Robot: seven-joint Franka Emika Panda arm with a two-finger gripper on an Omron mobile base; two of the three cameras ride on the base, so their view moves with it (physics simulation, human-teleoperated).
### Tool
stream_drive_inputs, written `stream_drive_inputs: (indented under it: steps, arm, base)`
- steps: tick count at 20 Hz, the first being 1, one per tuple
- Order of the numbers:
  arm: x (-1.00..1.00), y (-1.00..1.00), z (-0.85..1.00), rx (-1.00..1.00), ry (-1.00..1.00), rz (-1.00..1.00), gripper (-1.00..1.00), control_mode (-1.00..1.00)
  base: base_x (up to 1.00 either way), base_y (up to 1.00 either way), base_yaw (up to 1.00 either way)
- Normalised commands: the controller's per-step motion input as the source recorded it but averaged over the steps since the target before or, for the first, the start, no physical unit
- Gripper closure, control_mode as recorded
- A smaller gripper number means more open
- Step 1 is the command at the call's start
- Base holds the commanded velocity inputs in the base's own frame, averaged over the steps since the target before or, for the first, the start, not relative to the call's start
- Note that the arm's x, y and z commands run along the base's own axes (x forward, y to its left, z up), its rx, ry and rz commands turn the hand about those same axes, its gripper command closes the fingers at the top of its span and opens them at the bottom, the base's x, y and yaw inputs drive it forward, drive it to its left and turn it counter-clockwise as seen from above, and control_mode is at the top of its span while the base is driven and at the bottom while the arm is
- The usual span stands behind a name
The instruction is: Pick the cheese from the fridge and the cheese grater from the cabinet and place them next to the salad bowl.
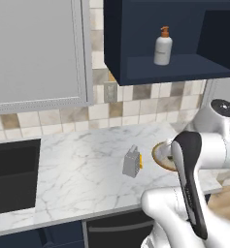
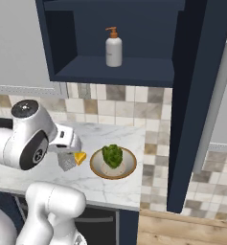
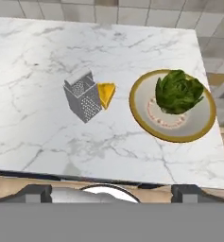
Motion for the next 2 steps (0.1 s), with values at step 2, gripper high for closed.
stream_drive_inputs:
  steps: [2]
  arm:
    - [-0.63,0.0,0.0,0.0,-0.31,-0.3,-1.0,-1.0]
  base:
    - [0.0,0.0,0.0]
